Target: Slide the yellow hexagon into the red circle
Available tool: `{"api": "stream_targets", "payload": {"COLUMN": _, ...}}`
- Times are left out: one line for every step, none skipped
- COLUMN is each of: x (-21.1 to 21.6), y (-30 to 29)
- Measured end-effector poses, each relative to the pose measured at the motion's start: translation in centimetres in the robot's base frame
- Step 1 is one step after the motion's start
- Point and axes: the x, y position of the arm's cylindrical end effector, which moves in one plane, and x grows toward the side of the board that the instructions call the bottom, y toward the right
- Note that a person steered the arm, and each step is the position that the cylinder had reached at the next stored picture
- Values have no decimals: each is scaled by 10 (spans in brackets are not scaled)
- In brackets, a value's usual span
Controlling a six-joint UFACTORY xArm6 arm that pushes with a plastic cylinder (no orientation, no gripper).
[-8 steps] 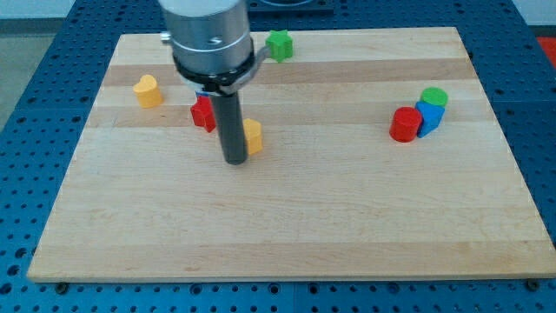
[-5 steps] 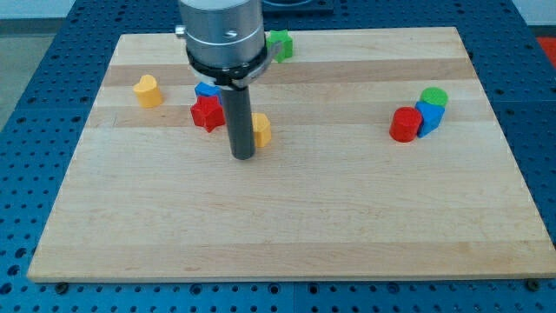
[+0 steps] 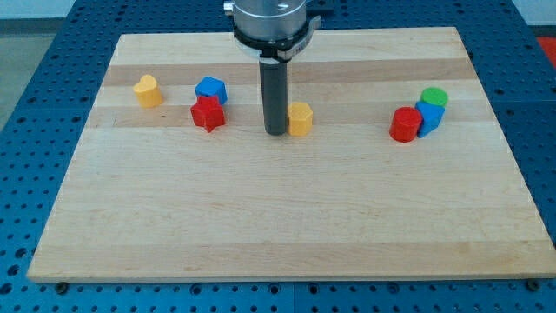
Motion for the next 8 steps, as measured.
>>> {"api": "stream_targets", "payload": {"x": -17, "y": 9}}
{"api": "stream_targets", "payload": {"x": -25, "y": 36}}
{"api": "stream_targets", "payload": {"x": -36, "y": 60}}
{"api": "stream_targets", "payload": {"x": -36, "y": 80}}
{"api": "stream_targets", "payload": {"x": -36, "y": 94}}
{"api": "stream_targets", "payload": {"x": -36, "y": 106}}
{"api": "stream_targets", "payload": {"x": -36, "y": 119}}
{"api": "stream_targets", "payload": {"x": -29, "y": 128}}
